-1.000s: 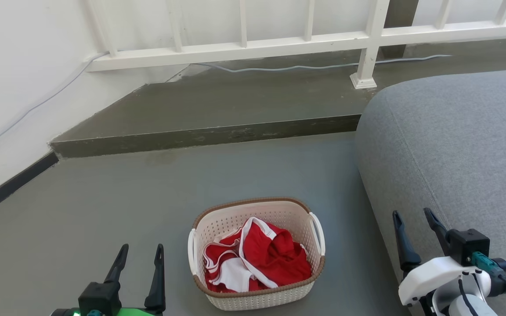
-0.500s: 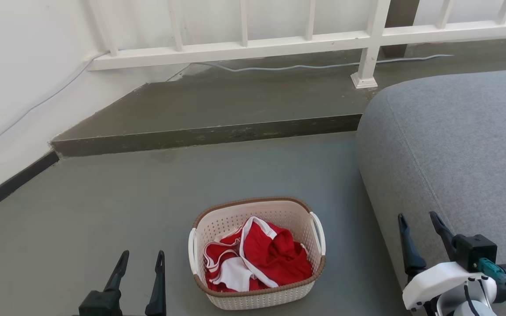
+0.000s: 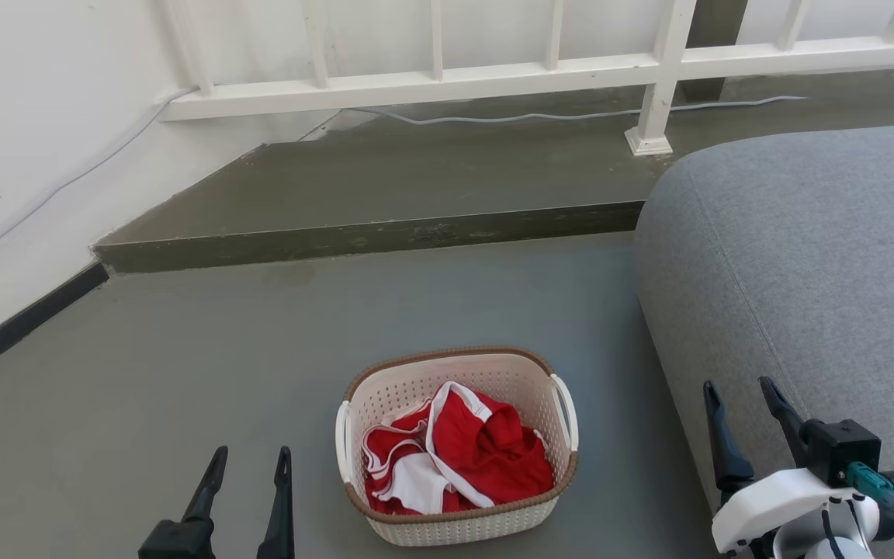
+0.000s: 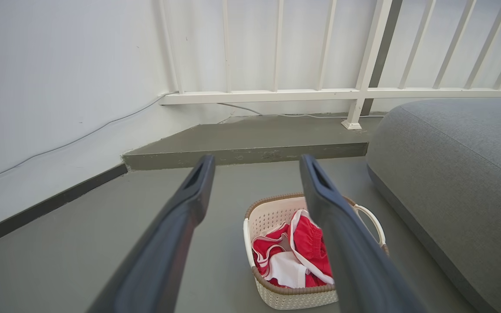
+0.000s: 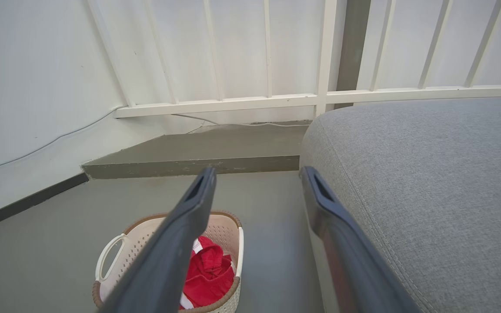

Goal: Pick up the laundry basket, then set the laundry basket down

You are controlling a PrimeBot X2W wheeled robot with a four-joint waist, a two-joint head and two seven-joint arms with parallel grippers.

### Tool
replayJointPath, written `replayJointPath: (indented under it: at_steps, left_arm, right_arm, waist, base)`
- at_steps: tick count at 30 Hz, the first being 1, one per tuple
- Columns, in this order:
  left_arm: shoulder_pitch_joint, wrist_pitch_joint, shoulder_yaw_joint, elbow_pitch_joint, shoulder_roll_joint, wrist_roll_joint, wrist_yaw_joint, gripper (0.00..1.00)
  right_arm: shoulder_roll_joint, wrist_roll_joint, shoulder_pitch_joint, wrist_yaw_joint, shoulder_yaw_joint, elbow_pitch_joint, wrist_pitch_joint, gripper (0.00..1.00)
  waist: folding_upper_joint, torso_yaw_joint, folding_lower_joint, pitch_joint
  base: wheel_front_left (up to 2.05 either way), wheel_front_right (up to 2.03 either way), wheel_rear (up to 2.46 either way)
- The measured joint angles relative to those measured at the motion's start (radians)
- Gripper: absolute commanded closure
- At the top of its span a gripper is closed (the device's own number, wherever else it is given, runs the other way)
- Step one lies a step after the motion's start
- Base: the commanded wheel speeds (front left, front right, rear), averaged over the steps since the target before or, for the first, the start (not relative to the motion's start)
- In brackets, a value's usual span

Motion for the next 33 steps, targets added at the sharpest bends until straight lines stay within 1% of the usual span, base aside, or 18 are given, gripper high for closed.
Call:
replayJointPath:
  at_steps: [10,11,15,20,24,27,29,33]
  left_arm:
    - [0.010,0.004,0.007,-0.009,-0.001,0.007,0.001,0.00]
    - [0.012,0.004,0.007,-0.007,-0.001,0.007,0.001,1.00]
    - [0.021,0.005,-0.009,0.035,-0.006,0.007,0.000,1.00]
    - [0.027,0.005,-0.010,0.030,-0.016,-0.022,-0.002,1.00]
    - [0.039,0.005,-0.010,0.024,-0.017,-0.070,-0.010,1.00]
    - [0.039,0.005,-0.009,0.019,-0.018,-0.100,-0.011,1.00]
    - [0.039,0.006,-0.005,0.015,-0.019,-0.132,-0.019,1.00]
    - [0.038,0.023,0.017,0.015,-0.022,-0.205,-0.021,1.00]
  right_arm:
    - [0.000,-0.003,0.017,-0.001,-0.005,-0.018,0.009,0.00]
    - [0.001,-0.004,0.017,-0.001,-0.005,-0.017,0.010,1.00]
    - [0.017,-0.002,0.036,0.001,0.004,0.020,0.010,1.00]
    - [0.027,0.028,0.045,0.009,0.000,0.024,0.010,1.00]
    - [0.030,0.075,0.045,0.019,-0.006,0.021,0.016,1.00]
    - [0.032,0.101,0.045,0.020,-0.010,0.018,0.023,1.00]
    - [0.034,0.136,0.045,0.028,-0.018,0.016,0.027,1.00]
    - [0.037,0.213,0.043,0.037,-0.034,0.013,0.044,1.00]
  waist:
    - [0.0000,0.003,0.0000,0.003]
    - [0.0000,0.003,0.0000,0.003]
    - [0.0000,0.003,0.0000,0.003]
    - [0.0000,0.004,0.0000,0.006]
    - [0.0000,0.005,0.0000,0.010]
    - [0.0000,0.005,0.0000,0.012]
    - [0.0000,0.005,0.0000,0.013]
    - [0.0000,0.006,0.0000,0.016]
  base:
    - [0.00,0.00,0.00]
    - [0.00,0.00,0.00]
    - [0.00,0.00,0.00]
    - [0.00,0.00,0.00]
    - [0.00,0.00,0.00]
    - [0.00,0.00,0.00]
    - [0.00,0.00,0.00]
    - [0.00,0.00,0.00]
